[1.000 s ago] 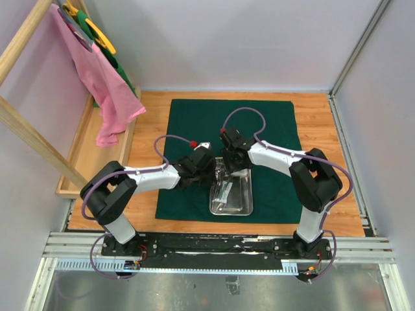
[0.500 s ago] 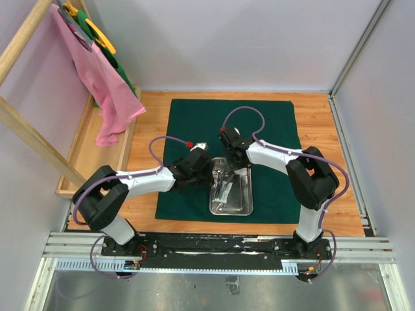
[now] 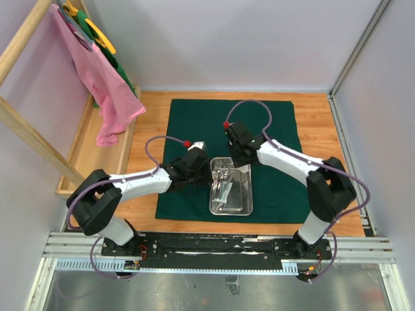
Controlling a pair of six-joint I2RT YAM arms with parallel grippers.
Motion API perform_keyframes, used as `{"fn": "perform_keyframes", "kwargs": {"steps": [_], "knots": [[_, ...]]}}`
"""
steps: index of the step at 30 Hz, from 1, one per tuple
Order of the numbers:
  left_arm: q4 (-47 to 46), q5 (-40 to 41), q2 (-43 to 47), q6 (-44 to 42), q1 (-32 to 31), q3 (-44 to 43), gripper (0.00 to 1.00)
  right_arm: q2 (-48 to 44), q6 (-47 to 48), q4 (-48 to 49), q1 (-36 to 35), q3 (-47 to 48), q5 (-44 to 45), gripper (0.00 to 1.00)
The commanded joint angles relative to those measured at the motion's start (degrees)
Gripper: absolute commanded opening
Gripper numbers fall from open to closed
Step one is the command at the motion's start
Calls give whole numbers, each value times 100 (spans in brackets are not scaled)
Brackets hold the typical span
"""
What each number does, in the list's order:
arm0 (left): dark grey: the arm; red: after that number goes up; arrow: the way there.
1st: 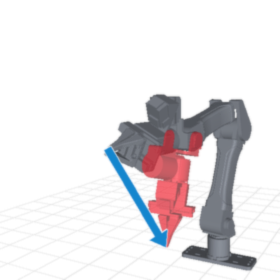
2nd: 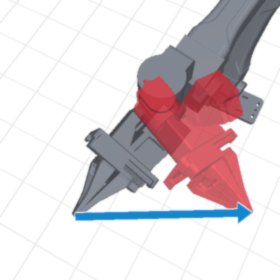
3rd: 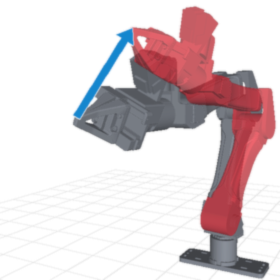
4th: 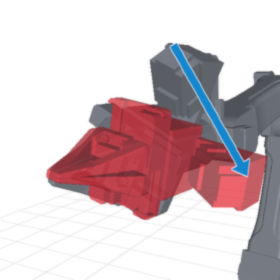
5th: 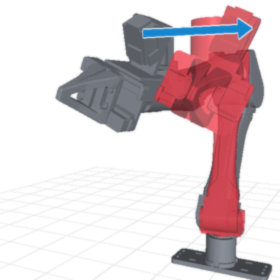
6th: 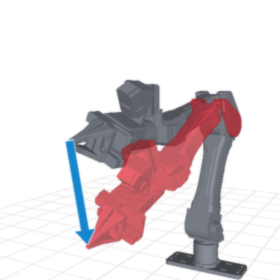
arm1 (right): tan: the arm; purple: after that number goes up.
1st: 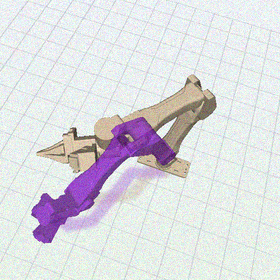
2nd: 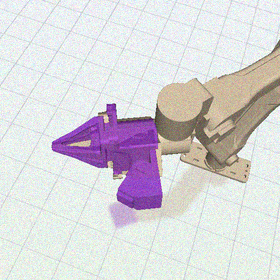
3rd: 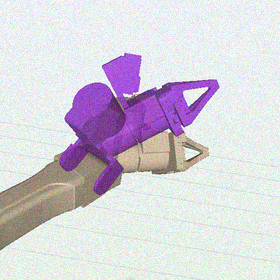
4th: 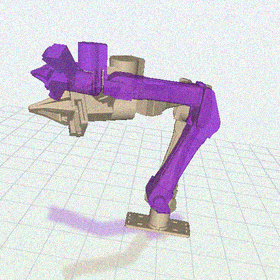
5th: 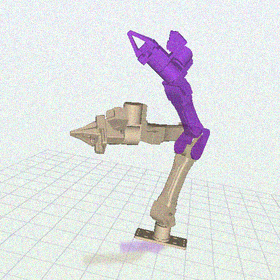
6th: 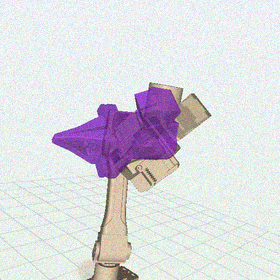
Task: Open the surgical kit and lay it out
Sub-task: Pick up the medical item from the container, then place the medical item in the surgical kit.
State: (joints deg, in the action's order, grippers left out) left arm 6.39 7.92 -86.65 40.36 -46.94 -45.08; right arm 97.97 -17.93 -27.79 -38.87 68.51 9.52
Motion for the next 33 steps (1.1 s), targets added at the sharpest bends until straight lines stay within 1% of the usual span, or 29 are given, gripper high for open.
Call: {"fn": "perform_keyframes", "kwargs": {"steps": [1,5,7,10,14,18,20,24,28,33], "knots": [[94,134,222,15,9,68,44,-731,238,-363,81,287,-132,1],[145,156,333,16,9,74,44,-955,417,-584,291,588,-36,1],[187,164,399,2,11,78,44,-926,561,-545,580,750,3,1],[235,211,491,-32,18,91,44,-601,760,-391,1252,1128,2,1],[244,262,529,-103,22,113,44,288,791,-194,2236,2024,-237,1],[154,193,449,-148,89,241,44,1381,722,-202,2847,3082,12,1],[91,114,353,-195,128,240,44,2102,667,-333,3008,3714,149,1],[14,-10,113,-293,186,140,44,3096,409,-528,3248,4844,306,1],[-99,-139,-67,-348,266,81,44,3796,52,-649,3427,5740,292,1],[-202,-329,-270,-371,378,52,44,4435,-352,-702,3571,6447,320,2]]}}
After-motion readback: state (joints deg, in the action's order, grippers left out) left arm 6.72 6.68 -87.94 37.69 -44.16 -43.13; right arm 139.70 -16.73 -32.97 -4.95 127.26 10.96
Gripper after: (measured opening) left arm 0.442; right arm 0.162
